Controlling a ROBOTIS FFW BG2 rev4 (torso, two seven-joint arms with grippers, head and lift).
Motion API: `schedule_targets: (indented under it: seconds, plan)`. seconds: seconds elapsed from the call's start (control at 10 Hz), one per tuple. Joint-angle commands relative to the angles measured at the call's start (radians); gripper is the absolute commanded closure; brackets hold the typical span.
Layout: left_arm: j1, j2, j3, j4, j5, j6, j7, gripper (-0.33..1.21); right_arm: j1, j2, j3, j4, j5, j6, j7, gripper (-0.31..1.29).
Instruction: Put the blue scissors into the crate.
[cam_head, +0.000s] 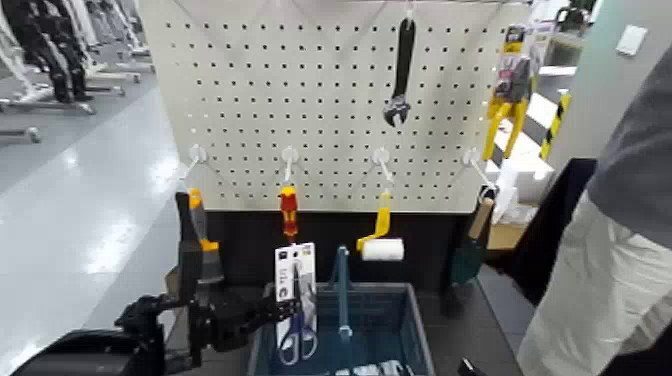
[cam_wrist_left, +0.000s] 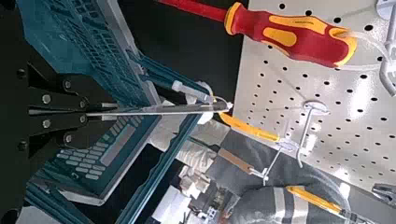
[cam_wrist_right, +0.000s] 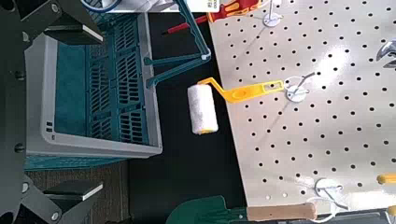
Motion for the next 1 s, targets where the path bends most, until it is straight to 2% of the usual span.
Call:
schedule_targets:
  seconds: [0.1,0.2,0.3,0.7,0.8,1.0]
  plan:
    - [0.0,-0.001,0.005,0.0,0.0,0.01,0.002,0.34,0.0,0.0,0.001,-0.001,-0.001,0.0,0.002,0.2]
    - [0.0,-0.001,0.005,-0.003,0.001,0.01,0.002,0.05,0.0,-0.002,0.001,-0.001,-0.001,0.0,0.0,0.2]
    - [0.0,-0.001,0.006,-0.008,0.006,0.005,0.003,-0.07,0.0,-0.003,0.001,-0.001,-0.001,0.0,0.0,0.2]
    - [0.005,-0.001,0.008,-0.052,0.021,-0.008,0.026,-0.07,0.002,-0.005,0.001,-0.003,-0.001,0.0,0.0,0.2]
    - [0.023,-0.001,0.017,-0.097,0.017,-0.027,0.058,-0.07,0.002,-0.005,0.001,-0.004,-0.001,-0.002,0.0,0.2]
    - [0.103,-0.007,0.051,-0.216,-0.011,-0.084,0.195,-0.07,0.003,-0.005,0.0,-0.004,0.002,-0.005,-0.002,0.2]
